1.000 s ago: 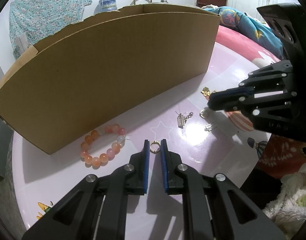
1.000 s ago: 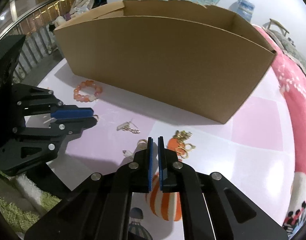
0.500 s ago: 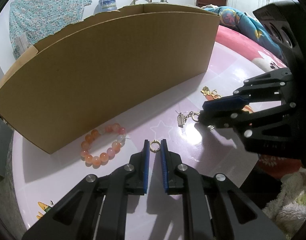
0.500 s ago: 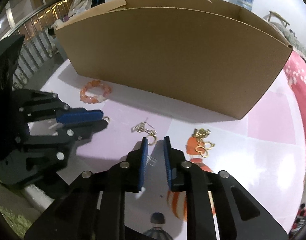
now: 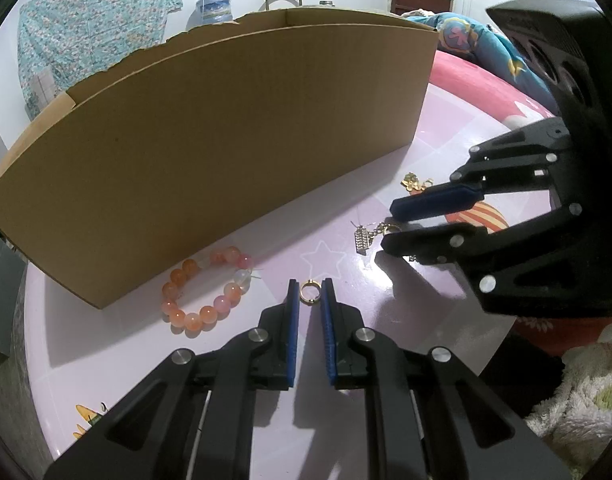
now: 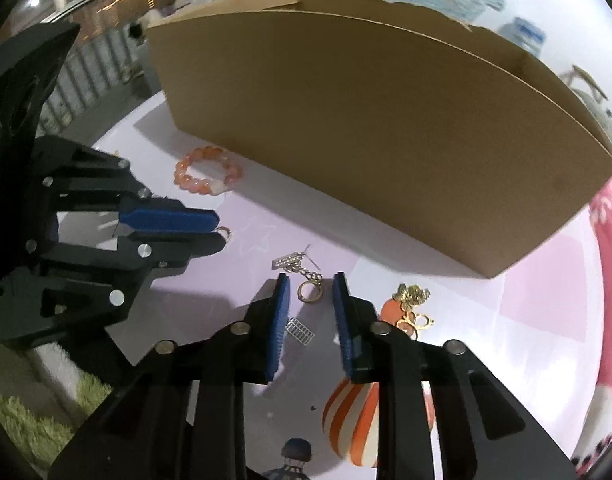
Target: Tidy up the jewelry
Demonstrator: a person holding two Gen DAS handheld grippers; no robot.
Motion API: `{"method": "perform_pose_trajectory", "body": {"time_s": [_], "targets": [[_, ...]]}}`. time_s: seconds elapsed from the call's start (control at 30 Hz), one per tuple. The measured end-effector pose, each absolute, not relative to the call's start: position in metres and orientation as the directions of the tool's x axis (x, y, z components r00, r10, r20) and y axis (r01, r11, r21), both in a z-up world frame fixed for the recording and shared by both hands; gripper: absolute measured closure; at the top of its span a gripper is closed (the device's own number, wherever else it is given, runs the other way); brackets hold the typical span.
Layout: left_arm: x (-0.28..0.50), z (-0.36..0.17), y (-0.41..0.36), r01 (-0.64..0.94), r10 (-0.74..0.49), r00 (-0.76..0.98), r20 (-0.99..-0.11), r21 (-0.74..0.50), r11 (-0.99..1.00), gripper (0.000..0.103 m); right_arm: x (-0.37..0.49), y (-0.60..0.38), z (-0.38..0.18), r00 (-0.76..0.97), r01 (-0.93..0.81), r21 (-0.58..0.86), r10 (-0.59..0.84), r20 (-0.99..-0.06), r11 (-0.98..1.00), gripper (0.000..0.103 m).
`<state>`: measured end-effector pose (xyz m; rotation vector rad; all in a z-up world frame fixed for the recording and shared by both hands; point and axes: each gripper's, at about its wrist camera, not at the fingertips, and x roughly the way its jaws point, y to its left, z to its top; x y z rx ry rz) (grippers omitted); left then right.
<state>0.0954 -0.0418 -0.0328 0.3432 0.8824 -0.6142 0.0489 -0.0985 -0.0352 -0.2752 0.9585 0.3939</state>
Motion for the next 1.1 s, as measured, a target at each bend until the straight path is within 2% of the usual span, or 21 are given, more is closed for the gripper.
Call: {"method": "perform_pose_trajectory", "body": {"time_s": [0.03,0.13,0.67,1.1], "targets": [[0.095,-0.033,-0.042,0.628,-0.356,0.481,-0.801,0.031,0.778,0.092,0.049,-0.099,-0.035,0.507,-0.454,-0.056,0.206,-0.837,0.889,0.092],[0.096,-0.033,-0.042,0.627,-0.356,0.481,-0.801,0.031,0.778,0.092,0.049,-0.100,-0.034,0.502,-0.467,-0.056,0.213,-0.838,0.883,0.093],[0.094,-0.031,-0.042,0.635,-0.367,0.477,-0.799,0.025,0.772,0.092,0.047,-0.111,-0.031,0.528,-0.419,-0.029,0.218,-0.821,0.908,0.094],[0.087,-0.014,-0.039,0.647,-0.397,0.487,-0.778,0.016,0.762,0.092,0.034,-0.118,0.004,0.608,-0.361,0.001,0.237,-0.758,0.932,0.094]]}}
